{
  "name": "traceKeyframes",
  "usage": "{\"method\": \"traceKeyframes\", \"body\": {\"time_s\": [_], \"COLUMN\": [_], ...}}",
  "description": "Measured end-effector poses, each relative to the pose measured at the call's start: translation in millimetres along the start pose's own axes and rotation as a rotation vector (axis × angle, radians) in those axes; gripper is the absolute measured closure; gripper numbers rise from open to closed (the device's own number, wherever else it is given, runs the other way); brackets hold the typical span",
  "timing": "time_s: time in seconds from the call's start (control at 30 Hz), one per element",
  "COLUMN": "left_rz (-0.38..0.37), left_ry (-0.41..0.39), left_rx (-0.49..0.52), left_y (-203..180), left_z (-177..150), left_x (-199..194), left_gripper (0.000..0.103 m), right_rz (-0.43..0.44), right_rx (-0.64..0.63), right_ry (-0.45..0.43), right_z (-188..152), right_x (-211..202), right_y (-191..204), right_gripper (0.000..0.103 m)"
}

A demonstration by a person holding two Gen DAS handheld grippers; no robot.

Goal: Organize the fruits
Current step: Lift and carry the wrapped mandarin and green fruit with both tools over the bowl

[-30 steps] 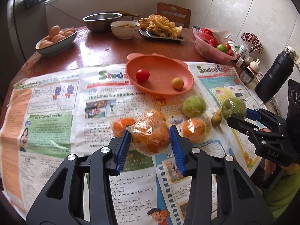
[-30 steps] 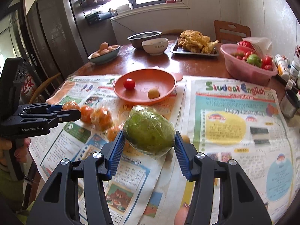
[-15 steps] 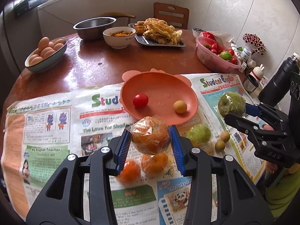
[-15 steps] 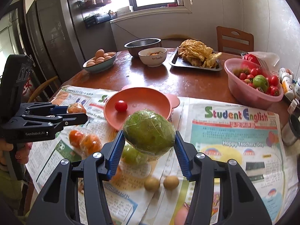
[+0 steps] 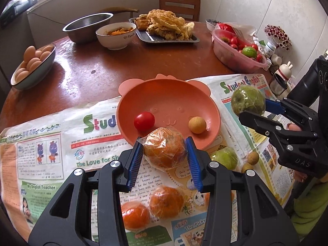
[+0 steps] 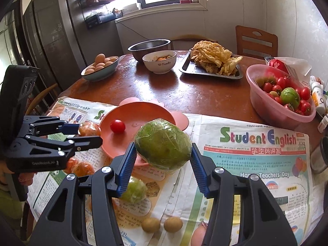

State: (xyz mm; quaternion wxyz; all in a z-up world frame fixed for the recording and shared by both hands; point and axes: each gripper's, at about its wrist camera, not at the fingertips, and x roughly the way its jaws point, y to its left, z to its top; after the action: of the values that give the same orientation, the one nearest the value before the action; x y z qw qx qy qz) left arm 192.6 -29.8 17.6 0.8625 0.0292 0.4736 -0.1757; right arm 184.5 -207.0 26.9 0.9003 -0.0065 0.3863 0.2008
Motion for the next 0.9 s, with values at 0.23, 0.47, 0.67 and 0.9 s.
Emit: {"method": "traceKeyframes", "body": {"time_s": [0.23,0.47,0.67,0.9], "left_rz": [0.002,0.001,-0.006,-0.018], "left_ry": [0.035,0.054,0.066,0.072], "left_rx": [0.003,0.009,0.011,0.029], "left_y": [6,9,14,15], "left_z": [12,14,12,12], "left_x": [20,30,37,40], "left_gripper": [0.069,0.069,0.069,0.069], "right_rz": [0.009,0.013,0.021,0.067], "right_rx": [-0.015,-0.057,-0.102,-0.134], "right_ry": [0.024,0.06,0.104,0.132], "right_z": [3,15,27,39], "right_x": [14,39,63,78], "right_y": [1,4,3,7], "right_gripper": [0.051,0.051,0.051,0.051]}}
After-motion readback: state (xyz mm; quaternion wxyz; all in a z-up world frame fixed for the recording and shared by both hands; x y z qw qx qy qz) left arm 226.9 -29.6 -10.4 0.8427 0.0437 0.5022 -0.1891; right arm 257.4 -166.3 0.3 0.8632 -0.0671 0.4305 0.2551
